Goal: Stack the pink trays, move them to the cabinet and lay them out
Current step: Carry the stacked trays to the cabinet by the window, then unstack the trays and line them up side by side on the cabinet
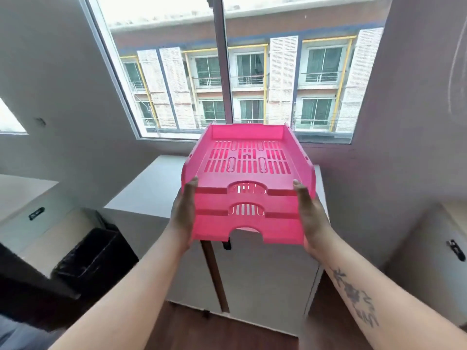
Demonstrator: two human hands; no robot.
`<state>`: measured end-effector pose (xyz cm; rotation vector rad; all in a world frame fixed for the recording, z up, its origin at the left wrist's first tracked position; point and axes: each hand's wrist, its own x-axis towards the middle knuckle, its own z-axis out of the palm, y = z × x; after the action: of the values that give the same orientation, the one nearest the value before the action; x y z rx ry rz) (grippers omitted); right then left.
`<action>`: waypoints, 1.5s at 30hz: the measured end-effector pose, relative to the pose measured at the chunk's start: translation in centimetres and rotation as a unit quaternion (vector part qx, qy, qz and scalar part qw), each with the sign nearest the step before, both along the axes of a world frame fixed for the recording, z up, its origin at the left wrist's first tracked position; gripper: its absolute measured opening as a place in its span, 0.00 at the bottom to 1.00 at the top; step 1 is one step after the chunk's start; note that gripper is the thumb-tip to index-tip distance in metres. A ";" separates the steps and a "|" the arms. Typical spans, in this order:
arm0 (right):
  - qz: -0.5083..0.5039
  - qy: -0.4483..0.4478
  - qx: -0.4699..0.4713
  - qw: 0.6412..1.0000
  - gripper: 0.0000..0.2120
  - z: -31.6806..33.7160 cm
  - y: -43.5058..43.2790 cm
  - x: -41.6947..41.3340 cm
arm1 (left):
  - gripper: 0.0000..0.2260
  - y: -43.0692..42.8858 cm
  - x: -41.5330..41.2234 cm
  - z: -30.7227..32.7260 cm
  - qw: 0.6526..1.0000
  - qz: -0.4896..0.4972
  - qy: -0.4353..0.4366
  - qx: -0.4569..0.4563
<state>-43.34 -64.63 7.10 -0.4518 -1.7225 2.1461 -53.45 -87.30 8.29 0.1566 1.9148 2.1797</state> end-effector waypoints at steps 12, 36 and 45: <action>-0.048 -0.053 0.045 0.996 0.29 -5.5 -5.7 -14.7 | 0.27 -4.1 -17.5 -6.7 0.997 -0.067 -0.034 -0.034; -0.077 -0.177 0.224 0.955 0.16 1.9 0.9 -22.9 | 0.11 -0.6 -23.9 -0.4 0.932 0.036 0.131 -0.337; -0.035 -0.104 0.235 0.966 0.21 4.8 -9.2 -29.9 | 0.14 -11.3 -30.9 2.1 0.933 0.113 0.148 -0.308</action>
<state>-73.25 -73.85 11.92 -0.6042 -2.2089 1.6092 -84.32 -98.61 10.36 0.1617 2.8117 1.6227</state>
